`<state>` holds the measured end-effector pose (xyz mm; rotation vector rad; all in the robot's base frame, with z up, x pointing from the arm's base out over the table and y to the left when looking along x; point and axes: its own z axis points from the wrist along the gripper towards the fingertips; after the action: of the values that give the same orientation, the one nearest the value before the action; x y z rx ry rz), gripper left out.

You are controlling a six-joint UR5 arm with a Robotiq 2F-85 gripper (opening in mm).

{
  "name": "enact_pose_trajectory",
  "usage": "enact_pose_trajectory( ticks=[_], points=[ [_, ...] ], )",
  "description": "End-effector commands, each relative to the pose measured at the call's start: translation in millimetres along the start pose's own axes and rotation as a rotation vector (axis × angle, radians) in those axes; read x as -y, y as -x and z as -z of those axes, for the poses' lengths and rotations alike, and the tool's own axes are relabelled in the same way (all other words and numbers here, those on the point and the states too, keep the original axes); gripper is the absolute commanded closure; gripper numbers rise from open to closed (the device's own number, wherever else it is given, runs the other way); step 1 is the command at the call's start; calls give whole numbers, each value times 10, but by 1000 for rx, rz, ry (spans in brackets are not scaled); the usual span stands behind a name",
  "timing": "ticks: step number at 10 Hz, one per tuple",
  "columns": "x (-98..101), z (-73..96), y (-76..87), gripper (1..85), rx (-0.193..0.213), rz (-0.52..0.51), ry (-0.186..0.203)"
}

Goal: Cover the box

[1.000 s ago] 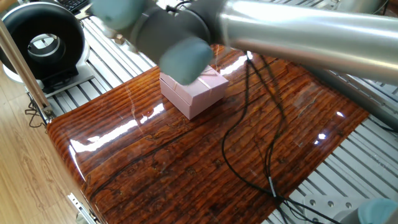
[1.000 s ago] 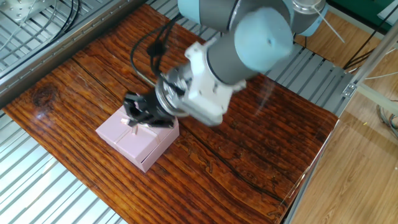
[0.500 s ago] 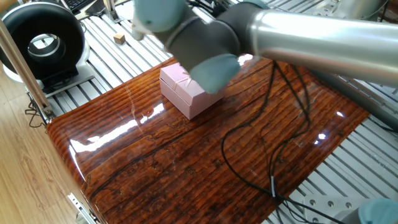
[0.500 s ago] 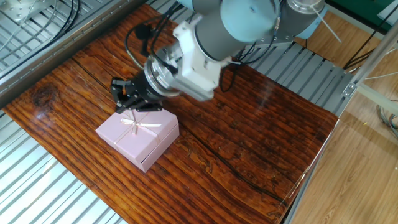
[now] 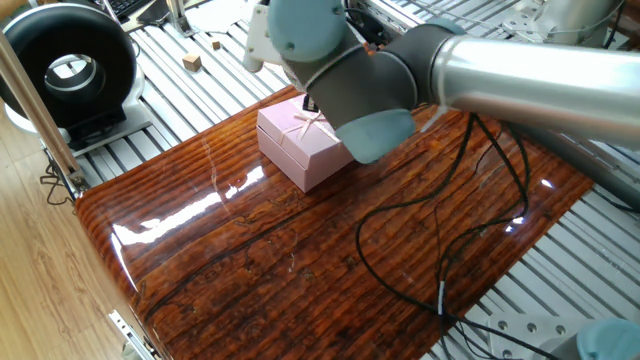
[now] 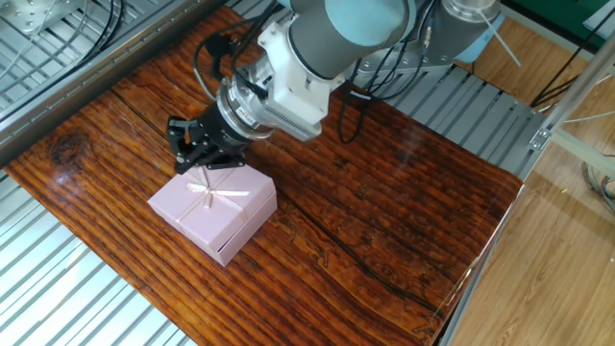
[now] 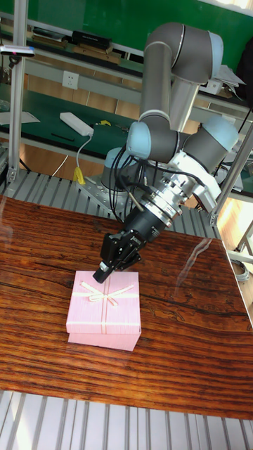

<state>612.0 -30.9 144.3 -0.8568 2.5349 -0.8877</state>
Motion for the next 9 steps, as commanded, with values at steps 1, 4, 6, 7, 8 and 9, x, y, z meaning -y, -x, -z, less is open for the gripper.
enact_pose_trajectory(
  ticks=[1,4,6,7,8,9],
  points=[
    [-98,-21,55,847,39,-22,43],
    [-368,27,-400,847,-144,-94,141],
    [-362,68,-628,847,-236,-143,130],
    [-354,69,-636,847,-241,-167,124],
    [-347,69,-639,847,-244,-195,117],
    [-251,56,-636,847,-237,-170,83]
  ],
)
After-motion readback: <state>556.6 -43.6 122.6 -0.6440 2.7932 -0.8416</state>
